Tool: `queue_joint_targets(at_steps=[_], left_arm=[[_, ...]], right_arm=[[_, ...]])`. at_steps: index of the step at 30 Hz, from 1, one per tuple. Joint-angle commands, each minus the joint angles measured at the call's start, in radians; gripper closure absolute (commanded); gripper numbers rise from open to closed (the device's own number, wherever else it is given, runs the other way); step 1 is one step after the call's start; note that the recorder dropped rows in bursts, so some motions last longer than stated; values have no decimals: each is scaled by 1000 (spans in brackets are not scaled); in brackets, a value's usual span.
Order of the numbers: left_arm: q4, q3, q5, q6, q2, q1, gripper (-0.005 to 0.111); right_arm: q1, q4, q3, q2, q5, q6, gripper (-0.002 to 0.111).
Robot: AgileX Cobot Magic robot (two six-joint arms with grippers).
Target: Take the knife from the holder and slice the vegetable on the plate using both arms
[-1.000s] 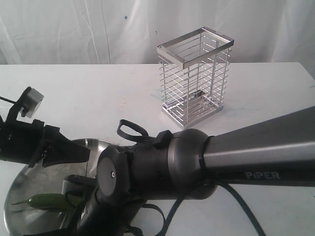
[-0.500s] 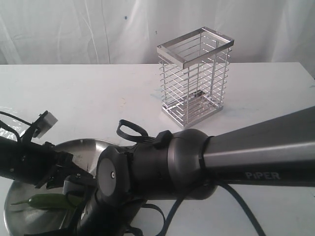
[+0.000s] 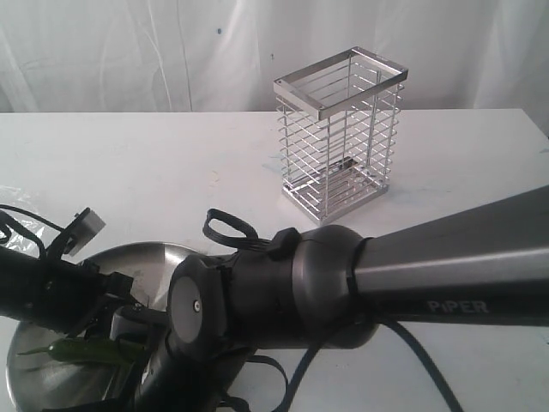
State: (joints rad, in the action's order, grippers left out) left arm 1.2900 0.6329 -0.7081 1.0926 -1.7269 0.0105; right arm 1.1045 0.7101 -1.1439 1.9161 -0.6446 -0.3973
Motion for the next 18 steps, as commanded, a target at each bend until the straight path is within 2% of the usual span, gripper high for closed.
queue_joint_targets(at_steps=[1, 7, 18], left_arm=[[-7, -8, 38, 4, -2, -3, 107], [-26, -17, 86, -16, -32, -3, 107], [-9, -17, 86, -24, -58, -3, 107]], right_arm=[[1, -9, -6, -6, 3, 1, 104], [1, -9, -6, -6, 3, 1, 104], [1, -9, -6, -4, -5, 1, 104]])
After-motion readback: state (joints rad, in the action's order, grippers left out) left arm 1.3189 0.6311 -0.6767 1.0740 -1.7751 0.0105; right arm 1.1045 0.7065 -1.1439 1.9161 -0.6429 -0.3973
